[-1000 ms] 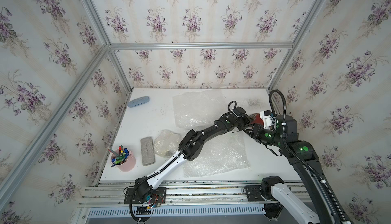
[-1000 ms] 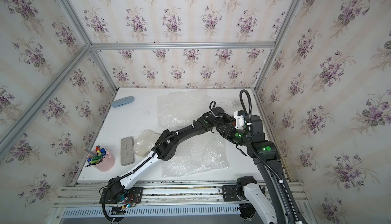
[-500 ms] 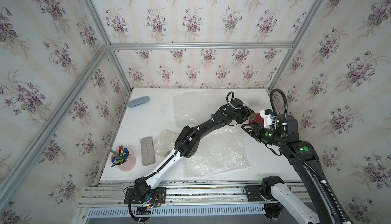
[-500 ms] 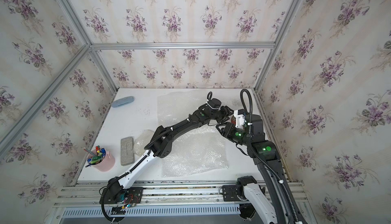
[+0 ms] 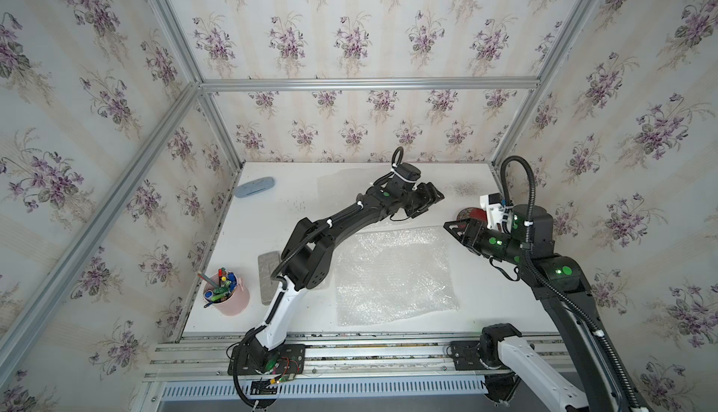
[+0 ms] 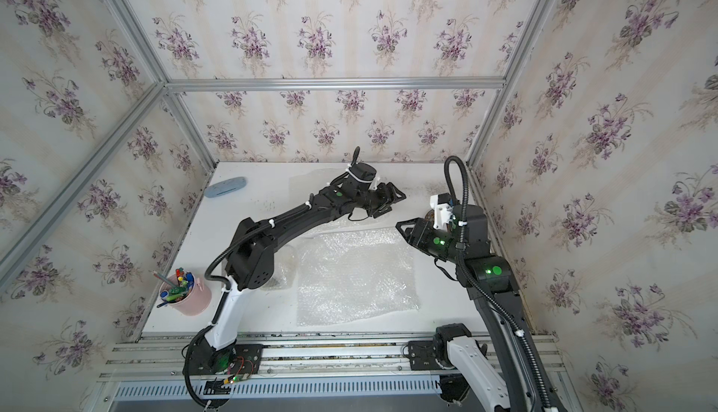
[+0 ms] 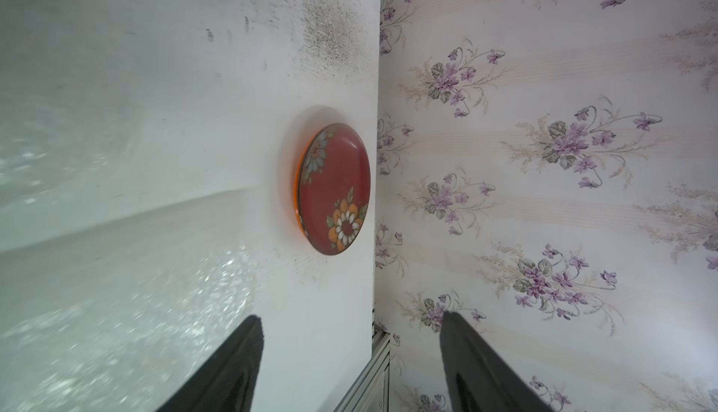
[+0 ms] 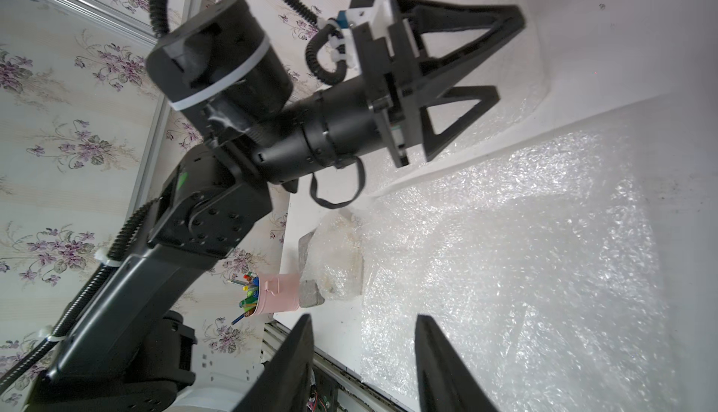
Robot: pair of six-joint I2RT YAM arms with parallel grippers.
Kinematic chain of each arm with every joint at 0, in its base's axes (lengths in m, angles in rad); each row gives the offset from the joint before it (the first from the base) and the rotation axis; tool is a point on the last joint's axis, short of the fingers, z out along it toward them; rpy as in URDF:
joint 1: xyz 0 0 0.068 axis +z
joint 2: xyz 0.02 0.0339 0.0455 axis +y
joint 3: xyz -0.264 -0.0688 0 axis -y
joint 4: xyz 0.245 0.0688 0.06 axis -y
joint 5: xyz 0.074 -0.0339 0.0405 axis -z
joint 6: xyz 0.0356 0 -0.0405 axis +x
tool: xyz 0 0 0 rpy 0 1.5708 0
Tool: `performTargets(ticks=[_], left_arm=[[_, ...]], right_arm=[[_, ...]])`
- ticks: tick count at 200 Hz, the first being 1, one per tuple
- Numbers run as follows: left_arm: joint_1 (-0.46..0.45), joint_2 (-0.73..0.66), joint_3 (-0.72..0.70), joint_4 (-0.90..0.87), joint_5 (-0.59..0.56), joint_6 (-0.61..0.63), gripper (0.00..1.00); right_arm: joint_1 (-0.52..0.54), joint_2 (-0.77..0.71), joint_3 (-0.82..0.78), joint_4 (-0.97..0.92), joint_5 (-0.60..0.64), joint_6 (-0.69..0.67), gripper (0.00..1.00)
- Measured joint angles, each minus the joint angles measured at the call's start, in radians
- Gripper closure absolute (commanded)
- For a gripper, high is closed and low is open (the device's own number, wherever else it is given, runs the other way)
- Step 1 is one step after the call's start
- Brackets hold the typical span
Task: Unpack dinner plates from bubble wrap
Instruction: Place the plate on the plate, then pick up the plate from the bubble wrap.
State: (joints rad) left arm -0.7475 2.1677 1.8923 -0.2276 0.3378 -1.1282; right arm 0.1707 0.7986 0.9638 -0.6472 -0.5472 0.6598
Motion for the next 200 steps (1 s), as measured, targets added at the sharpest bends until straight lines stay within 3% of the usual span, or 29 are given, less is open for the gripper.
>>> performTargets(ticks=[33,65,107,157,200], left_arm=[[0.071,-0.251,-0.301,-0.057,-0.042,0.071,0.25],[0.088,-0.440,-0.476,-0.143,-0.052,0.157,0.25],[0.040,-0.618,-0.736,-0.222,-0.047,0.213,0.24],[-0.034,-0.676,-0.979,-0.215,-0.053,0.176,0.22],[-0.037,-0.603,-1.014,-0.165,-0.055,0.156,0.21]], right_arm=[[0.000,0.010,-0.082,0.023,-0.038,0.022,0.56],[0.018,0.045,-0.218,0.086,-0.084,0.056,0.56],[0.186,0.111,-0.388,0.217,-0.108,0.143,0.56],[0.239,0.200,-0.555,0.377,-0.119,0.205,0.56],[0.214,0.290,-0.595,0.433,-0.111,0.175,0.56]])
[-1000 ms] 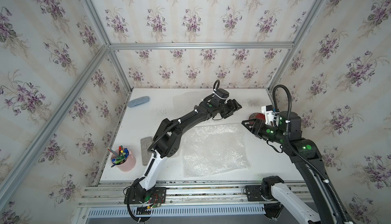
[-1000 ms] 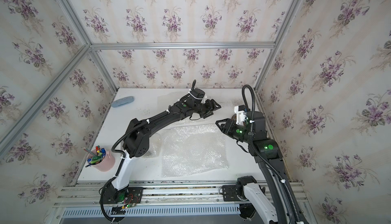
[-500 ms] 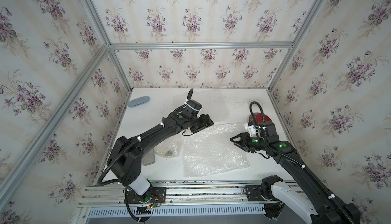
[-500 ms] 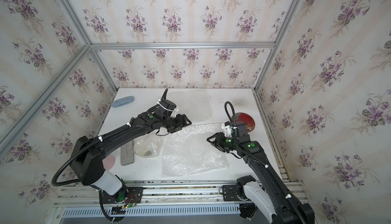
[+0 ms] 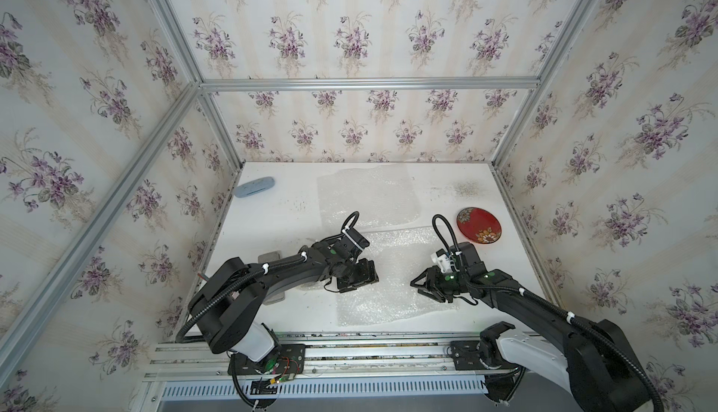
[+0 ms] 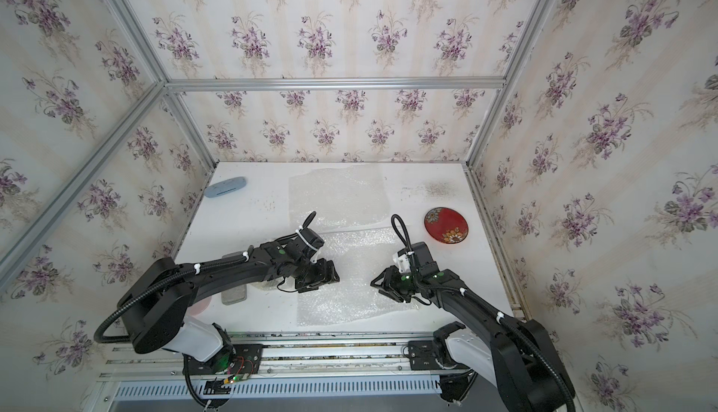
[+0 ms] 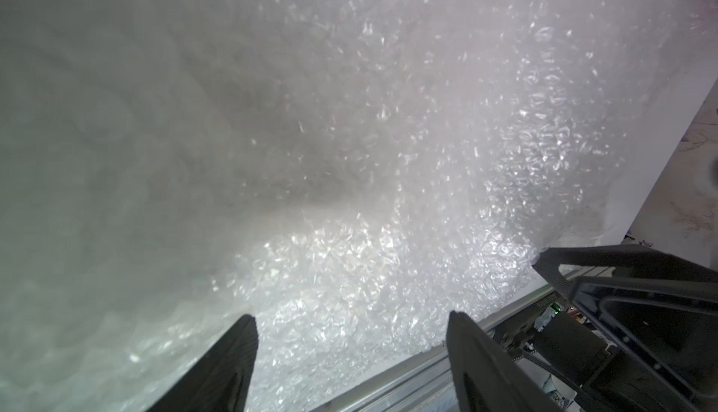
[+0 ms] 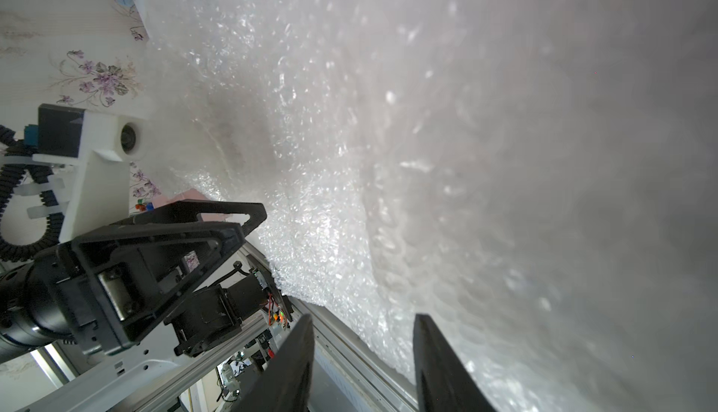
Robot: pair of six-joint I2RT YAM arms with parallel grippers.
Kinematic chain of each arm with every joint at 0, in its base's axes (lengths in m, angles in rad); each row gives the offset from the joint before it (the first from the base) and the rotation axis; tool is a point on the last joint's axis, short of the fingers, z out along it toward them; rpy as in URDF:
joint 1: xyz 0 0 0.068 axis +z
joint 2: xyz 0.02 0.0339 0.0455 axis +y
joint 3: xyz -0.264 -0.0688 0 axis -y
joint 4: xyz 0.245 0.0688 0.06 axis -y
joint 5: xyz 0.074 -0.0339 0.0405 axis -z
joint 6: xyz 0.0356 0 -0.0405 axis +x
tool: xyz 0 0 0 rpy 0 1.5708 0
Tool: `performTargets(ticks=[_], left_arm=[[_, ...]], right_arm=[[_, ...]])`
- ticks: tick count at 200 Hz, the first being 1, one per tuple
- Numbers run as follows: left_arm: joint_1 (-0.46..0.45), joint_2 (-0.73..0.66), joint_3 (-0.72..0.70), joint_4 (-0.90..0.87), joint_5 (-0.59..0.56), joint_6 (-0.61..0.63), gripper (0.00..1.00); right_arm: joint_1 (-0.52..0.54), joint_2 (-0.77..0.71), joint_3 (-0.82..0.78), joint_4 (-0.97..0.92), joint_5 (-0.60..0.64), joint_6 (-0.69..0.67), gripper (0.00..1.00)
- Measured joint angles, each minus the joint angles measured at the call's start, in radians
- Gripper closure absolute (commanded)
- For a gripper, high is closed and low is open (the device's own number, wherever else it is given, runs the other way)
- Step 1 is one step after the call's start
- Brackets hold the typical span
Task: Unpack dinner plates from bubble wrap
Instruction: Pick up the plate from the bubble wrap.
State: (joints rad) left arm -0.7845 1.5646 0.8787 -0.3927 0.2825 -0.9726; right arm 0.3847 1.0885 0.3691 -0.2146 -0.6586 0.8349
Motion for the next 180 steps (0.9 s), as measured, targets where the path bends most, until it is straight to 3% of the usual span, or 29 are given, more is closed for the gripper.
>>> performTargets(ticks=[56,109,156,180], left_arm=[[0.036,0.085,0.023,0.023,0.013,0.024,0.19],[0.055,0.132,0.131,-0.001,0.023,0.074,0.10],[0.058,0.138,0.238,-0.049,0.044,0.113,0.01],[0.095,0.077,0.240,-0.086,0.051,0.132,0.01]], right_arm=[[-0.161,0.037,-0.036,0.009,0.015,-0.085,0.56],[-0.304,0.016,-0.018,-0.084,0.018,-0.169,0.56],[-0.302,-0.124,0.113,-0.177,0.013,-0.181,0.56],[-0.205,-0.102,0.118,-0.131,-0.029,-0.122,0.56]])
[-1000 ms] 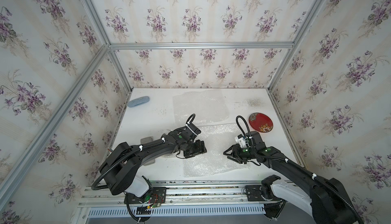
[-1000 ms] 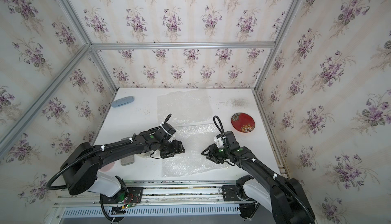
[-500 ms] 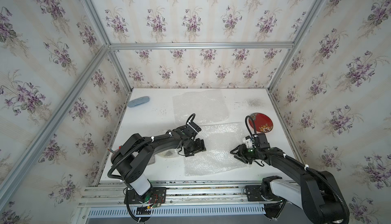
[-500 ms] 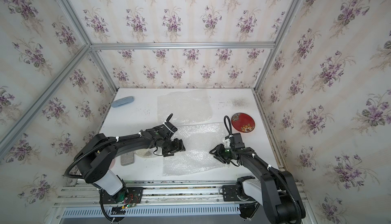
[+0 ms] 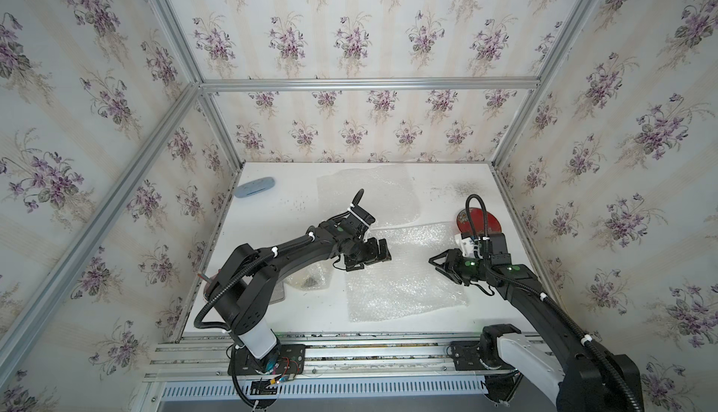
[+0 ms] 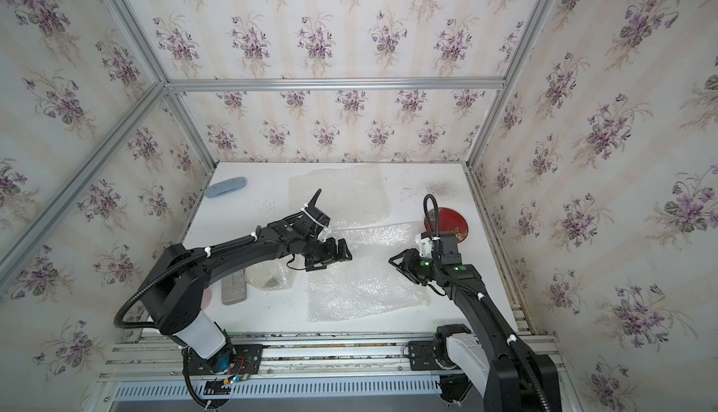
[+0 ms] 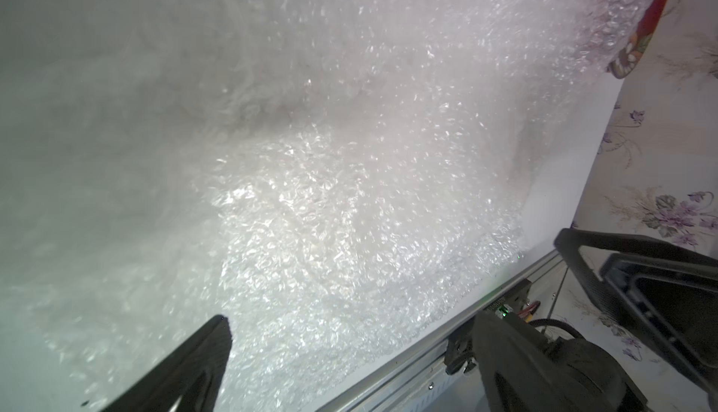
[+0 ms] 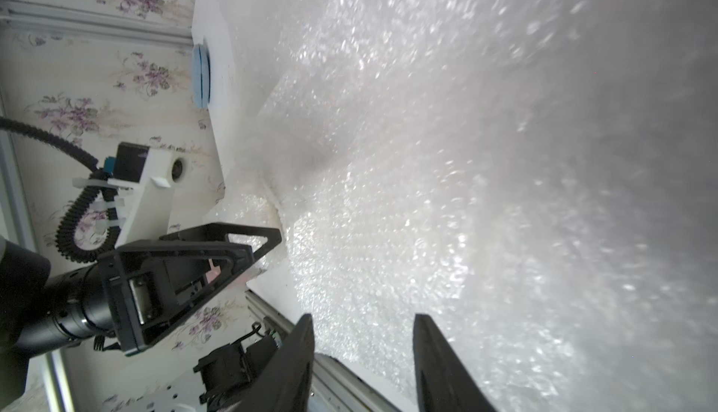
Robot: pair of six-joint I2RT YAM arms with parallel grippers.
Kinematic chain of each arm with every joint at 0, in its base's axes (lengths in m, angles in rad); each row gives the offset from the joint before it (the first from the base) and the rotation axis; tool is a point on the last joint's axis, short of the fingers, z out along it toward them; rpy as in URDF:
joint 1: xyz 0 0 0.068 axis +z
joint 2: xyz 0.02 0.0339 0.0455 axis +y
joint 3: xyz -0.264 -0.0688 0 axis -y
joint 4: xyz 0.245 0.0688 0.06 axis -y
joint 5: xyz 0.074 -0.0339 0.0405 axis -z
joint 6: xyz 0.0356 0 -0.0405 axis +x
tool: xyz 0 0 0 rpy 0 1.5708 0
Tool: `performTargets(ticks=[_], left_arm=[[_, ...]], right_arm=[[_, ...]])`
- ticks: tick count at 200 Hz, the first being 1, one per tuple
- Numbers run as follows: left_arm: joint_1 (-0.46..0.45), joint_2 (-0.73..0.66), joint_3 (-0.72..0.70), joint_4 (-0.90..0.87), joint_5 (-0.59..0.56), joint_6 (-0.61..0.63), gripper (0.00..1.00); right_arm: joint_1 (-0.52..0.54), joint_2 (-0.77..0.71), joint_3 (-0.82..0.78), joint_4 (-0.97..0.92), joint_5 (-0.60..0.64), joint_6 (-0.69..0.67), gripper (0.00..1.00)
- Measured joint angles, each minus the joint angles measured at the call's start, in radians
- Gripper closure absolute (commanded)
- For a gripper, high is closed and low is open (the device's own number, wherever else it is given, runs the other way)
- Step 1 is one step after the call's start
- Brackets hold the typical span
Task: Unpack dinner plates from bubble wrap
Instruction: Pick up the plate from the bubble wrap.
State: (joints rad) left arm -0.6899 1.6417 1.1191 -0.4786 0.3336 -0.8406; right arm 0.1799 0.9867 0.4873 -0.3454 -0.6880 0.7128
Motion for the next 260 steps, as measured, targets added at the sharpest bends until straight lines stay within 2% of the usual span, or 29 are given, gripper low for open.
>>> performTargets(ticks=[24,40,70,102,130,149,220,260], left_arm=[[0.079,-0.062,-0.003,-0.026,-0.016,0.006,0.01],[0.122,-0.077,0.014,-0.055,-0.018,0.019,0.01],[0.171,-0.105,0.051,-0.105,-0.018,0.047,0.01],[0.220,-0.137,0.056,-0.138,-0.014,0.054,0.01],[0.260,-0.149,0.056,-0.153,-0.006,0.066,0.01],[0.285,-0.153,0.058,-0.164,-0.001,0.074,0.01],[0.359,-0.064,0.146,-0.185,0.017,0.117,0.01],[0.332,-0.018,0.192,-0.185,0.039,0.124,0.01]], right_arm=[[0.152,0.116,0.013,0.119,-0.028,0.063,0.56],[0.189,0.207,0.011,0.232,-0.047,0.104,0.56],[0.169,0.362,-0.016,0.378,-0.072,0.135,0.57],[0.058,0.438,-0.061,0.422,-0.086,0.124,0.57],[-0.078,0.413,-0.098,0.387,-0.093,0.080,0.57],[-0.114,0.366,-0.096,0.329,-0.085,0.041,0.57],[-0.121,0.085,-0.022,0.192,-0.116,0.022,0.56],[-0.075,0.060,0.001,0.184,-0.148,0.040,0.58]])
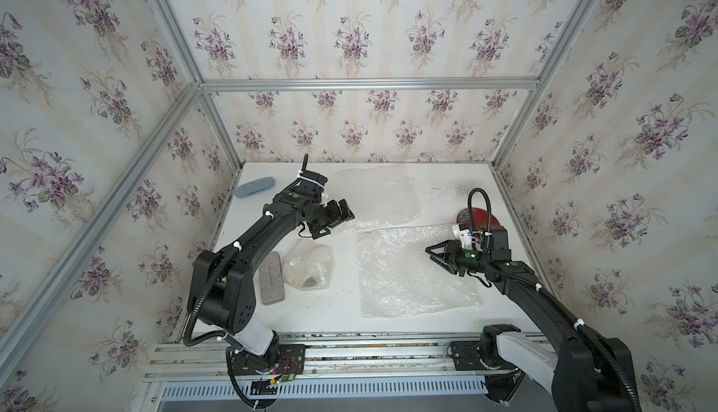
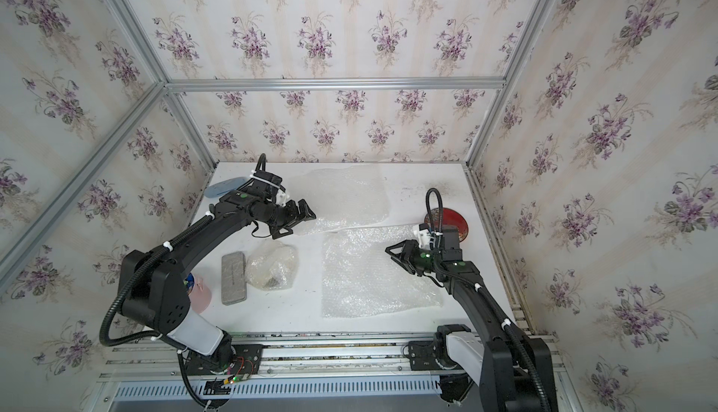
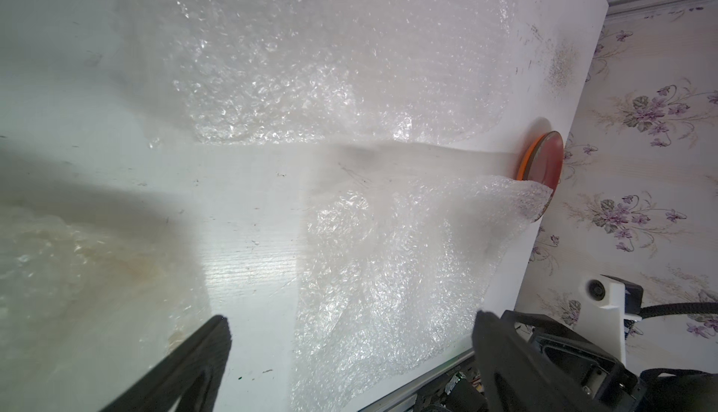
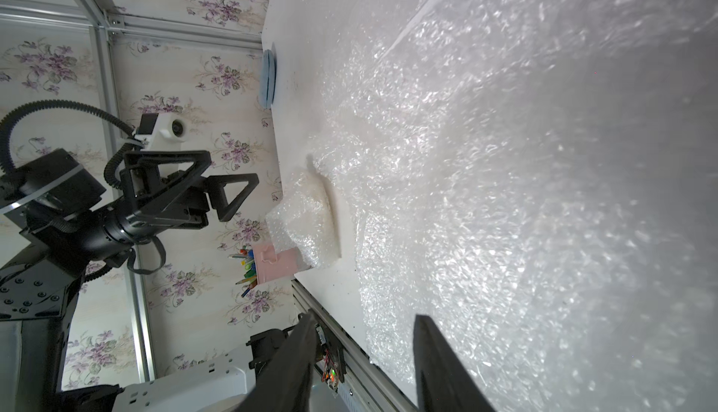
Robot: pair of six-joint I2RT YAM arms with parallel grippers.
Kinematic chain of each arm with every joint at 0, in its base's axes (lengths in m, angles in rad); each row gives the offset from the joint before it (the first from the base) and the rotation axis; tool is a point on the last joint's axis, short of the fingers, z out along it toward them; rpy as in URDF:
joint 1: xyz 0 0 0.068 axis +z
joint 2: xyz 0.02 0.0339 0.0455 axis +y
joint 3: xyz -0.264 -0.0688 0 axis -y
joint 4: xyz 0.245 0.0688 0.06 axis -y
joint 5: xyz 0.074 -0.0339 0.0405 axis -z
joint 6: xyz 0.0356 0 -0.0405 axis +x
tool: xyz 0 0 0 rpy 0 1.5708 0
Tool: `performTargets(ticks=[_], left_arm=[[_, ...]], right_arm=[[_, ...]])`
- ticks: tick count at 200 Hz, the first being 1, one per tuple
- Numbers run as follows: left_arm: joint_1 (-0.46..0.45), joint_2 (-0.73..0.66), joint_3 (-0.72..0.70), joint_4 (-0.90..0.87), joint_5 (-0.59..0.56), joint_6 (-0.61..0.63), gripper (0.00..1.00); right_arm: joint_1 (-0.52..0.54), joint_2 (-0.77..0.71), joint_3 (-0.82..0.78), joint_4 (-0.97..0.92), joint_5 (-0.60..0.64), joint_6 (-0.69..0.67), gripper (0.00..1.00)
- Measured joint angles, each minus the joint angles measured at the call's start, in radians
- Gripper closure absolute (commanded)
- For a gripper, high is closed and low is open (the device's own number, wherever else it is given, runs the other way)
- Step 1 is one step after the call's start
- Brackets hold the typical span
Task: Unpack dinner plates from bubble wrap
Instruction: Pick up the plate from the bubble wrap.
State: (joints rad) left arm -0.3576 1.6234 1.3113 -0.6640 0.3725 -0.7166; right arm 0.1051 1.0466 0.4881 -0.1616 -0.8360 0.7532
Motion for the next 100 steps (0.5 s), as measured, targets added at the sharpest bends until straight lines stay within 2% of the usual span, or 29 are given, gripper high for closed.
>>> performTargets(ticks=[30,66,100], left_arm=[[-0.126,0.037,0.021,0.008,0.010,-0.003,0.01],[-0.296,0.087,-0.024,0.082,0.008,-0.071,0.01],[-0.351,0.153,-0.119,0.195,0.002,-0.163,0.01]], right_arm=[[0.053,0.050,-0.013,0.029,-0.003,0.024,0.60],[0.060,0.161,-0.058,0.116,-0.002,0.059,0.61],[0.059,0.246,-0.070,0.164,0.002,0.062,0.61]])
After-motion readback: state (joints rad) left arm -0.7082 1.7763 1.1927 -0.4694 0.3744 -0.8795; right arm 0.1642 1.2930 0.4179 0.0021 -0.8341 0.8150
